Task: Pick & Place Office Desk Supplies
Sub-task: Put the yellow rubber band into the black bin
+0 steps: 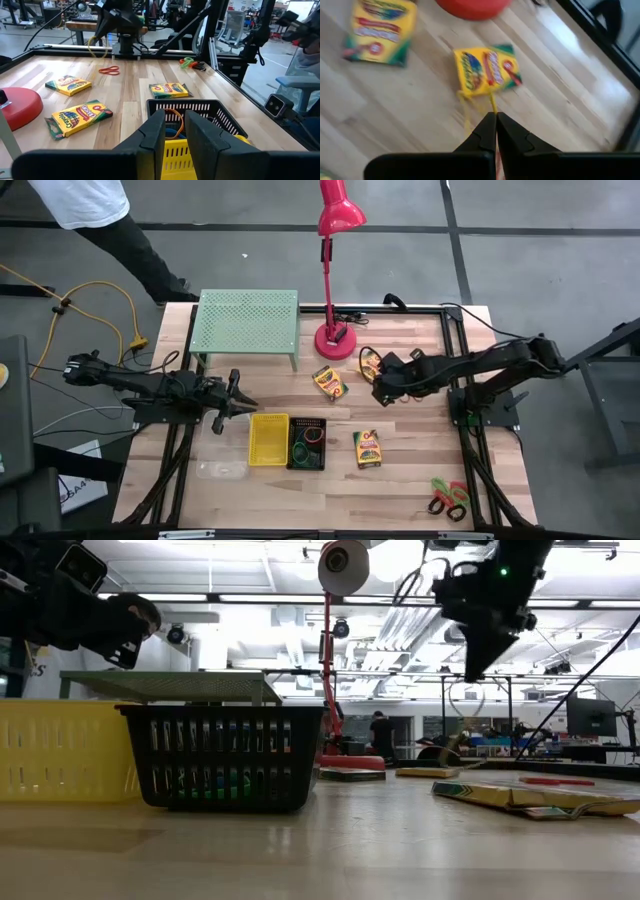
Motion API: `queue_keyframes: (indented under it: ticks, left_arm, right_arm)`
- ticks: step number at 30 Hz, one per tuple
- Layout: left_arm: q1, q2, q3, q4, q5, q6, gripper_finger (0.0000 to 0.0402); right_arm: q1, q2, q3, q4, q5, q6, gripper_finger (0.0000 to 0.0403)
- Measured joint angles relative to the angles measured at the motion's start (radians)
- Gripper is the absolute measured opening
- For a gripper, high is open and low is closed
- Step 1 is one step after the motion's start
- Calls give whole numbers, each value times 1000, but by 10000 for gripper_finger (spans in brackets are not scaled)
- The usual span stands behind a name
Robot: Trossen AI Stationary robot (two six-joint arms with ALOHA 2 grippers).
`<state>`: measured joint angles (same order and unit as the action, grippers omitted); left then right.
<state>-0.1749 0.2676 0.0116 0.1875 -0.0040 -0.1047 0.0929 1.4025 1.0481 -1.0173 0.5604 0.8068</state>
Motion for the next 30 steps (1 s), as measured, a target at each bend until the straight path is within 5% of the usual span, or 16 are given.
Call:
queue_keyframes:
  ticks: [9, 18, 30]
  left_arm:
    - [0, 0, 0, 0, 0, 0, 71]
    - [0, 0, 0, 0, 0, 0, 71]
    - [0, 0, 0, 1, 0, 0, 71]
  right_arm:
    - [-1, 0, 120, 289, -28, -359, 2]
    - [-1, 0, 152, 687, -199, -720, 2]
    - [-1, 33, 152, 795, -259, -812, 2]
